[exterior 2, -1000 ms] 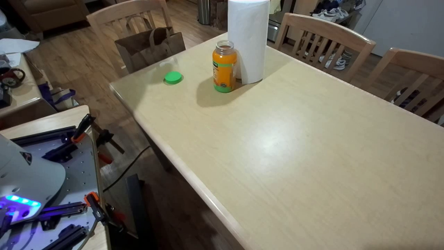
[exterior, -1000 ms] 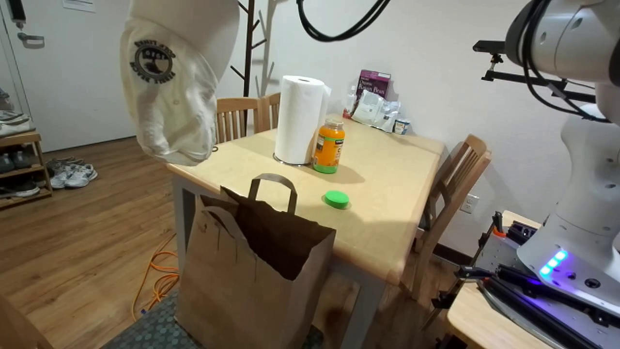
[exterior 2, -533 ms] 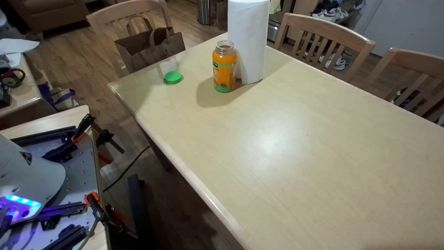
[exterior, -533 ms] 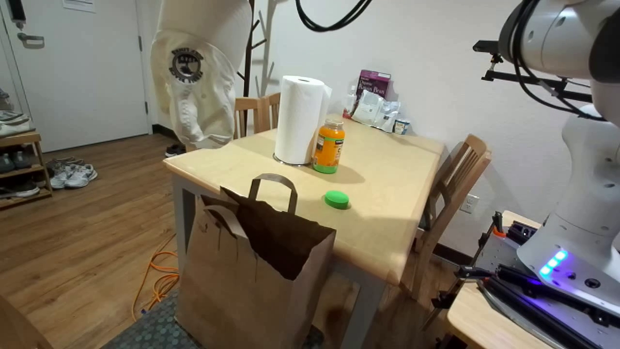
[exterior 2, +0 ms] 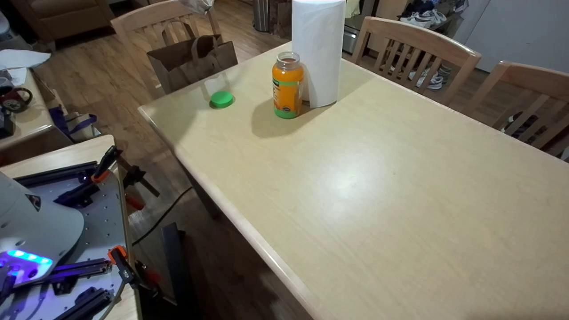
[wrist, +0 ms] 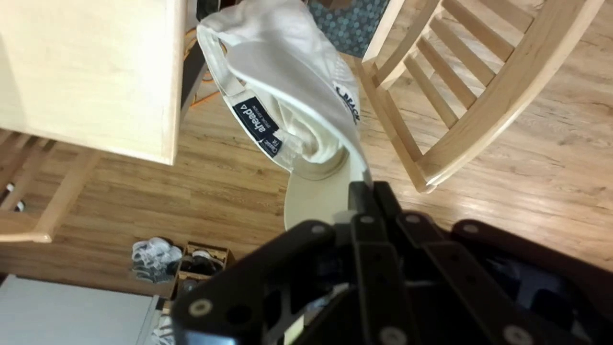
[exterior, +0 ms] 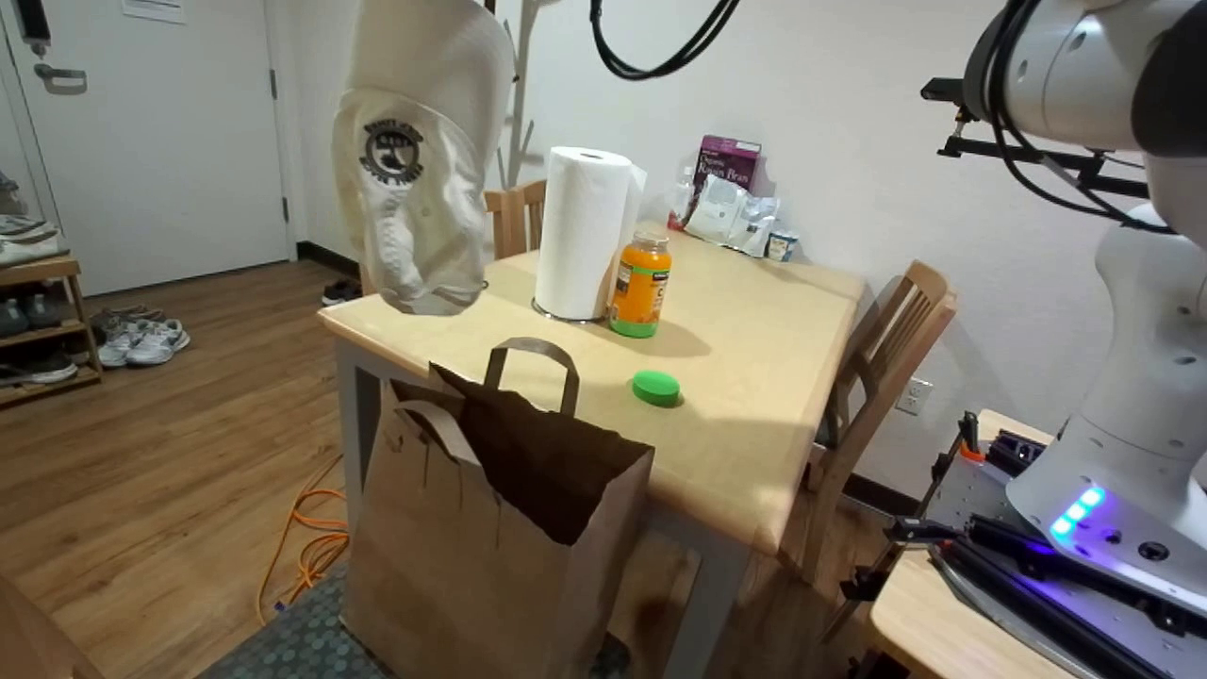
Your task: Put the cap in the paper bag
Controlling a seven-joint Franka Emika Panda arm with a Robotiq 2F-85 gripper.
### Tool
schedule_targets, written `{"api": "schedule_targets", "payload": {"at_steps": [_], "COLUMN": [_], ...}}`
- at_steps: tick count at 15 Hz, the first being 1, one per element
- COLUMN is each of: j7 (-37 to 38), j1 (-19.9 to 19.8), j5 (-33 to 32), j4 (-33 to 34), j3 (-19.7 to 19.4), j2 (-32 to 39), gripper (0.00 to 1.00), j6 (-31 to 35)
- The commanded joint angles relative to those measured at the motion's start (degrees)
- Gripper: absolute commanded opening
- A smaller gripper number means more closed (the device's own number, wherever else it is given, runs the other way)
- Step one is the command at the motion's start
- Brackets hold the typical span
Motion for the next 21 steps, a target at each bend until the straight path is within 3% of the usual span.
{"api": "schedule_targets", "payload": {"at_steps": [1,6,11,16,21], "j7": [9.65,21.91,31.46,39.26,44.37], "j1": [-0.69,-1.92,-0.7,-1.03,0.9], "j5": [2.19,7.42,4.71,5.29,1.85], "j4": [-0.86,-0.24,-0.58,0.11,-0.72], "j3": [1.33,4.55,2.49,2.85,0.46], "j2": [-2.69,-1.42,-0.8,0.78,-0.85], "gripper": [0.01,0.01,0.01,0.01,0.01], "j6": [-5.58,-2.28,-4.95,-4.42,-10.07]}}
